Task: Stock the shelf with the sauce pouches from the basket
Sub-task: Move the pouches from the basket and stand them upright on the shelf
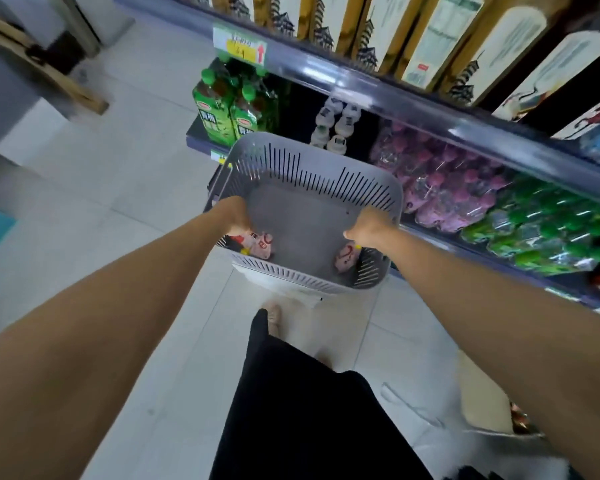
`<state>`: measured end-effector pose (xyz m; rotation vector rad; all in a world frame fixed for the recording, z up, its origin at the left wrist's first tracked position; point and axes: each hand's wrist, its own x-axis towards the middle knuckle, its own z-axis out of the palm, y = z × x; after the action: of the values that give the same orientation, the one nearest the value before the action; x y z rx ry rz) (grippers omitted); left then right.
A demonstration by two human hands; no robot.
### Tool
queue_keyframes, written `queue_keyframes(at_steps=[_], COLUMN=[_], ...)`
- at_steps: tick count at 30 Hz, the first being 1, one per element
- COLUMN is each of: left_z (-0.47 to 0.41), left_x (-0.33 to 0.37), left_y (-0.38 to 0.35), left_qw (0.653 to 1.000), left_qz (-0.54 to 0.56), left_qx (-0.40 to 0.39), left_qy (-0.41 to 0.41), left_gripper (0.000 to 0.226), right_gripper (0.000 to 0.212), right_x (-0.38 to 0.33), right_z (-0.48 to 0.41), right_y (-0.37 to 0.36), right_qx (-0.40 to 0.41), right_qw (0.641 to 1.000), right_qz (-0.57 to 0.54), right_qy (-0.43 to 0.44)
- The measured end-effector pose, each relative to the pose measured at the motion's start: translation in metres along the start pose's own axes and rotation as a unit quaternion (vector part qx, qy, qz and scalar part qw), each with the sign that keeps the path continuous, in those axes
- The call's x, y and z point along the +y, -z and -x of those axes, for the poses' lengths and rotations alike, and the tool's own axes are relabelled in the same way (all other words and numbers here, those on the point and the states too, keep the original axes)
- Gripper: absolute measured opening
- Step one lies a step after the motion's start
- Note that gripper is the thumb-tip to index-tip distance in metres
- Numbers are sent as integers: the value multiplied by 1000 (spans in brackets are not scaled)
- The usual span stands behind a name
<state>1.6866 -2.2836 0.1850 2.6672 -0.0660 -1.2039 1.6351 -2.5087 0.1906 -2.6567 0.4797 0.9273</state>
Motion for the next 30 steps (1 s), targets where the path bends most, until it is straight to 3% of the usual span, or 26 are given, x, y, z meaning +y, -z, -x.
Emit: queue_keyframes(at_steps=[2,6,12,16,21,27,30], left_z=[-10,-32,-63,-76,-90,-109,-116], left_x=[-6,-11,-22,-27,-33,-39,-36], left_y=[-8,-24,-34,-37,-44,-46,-53], left_qw=[999,999,998,999,1000,997,995], left_qz=[-27,-30,15,11,-10,50,77], left_qx=[30,7,-31,-25,0,50,31], left_qy=[21,28,57,40,-8,-35,-61], left_gripper=[18,28,24,30,61,53,58], right_gripper=[28,33,39,30,46,49,54], right_x=[2,8,11,15,18,17,19], right_z=[-7,-23,-49,-61,-68,-70,-75], right_y=[-9,-28,-54,-63,-67,-75,-73], right_qx=[-4,-12,-13,11,25,26,34], right_qw=[1000,999,996,993,986,984,984], right_qz=[24,17,-51,-72,-92,-93,-96], right_qy=[-11,-29,-66,-94,-136,-149,-144])
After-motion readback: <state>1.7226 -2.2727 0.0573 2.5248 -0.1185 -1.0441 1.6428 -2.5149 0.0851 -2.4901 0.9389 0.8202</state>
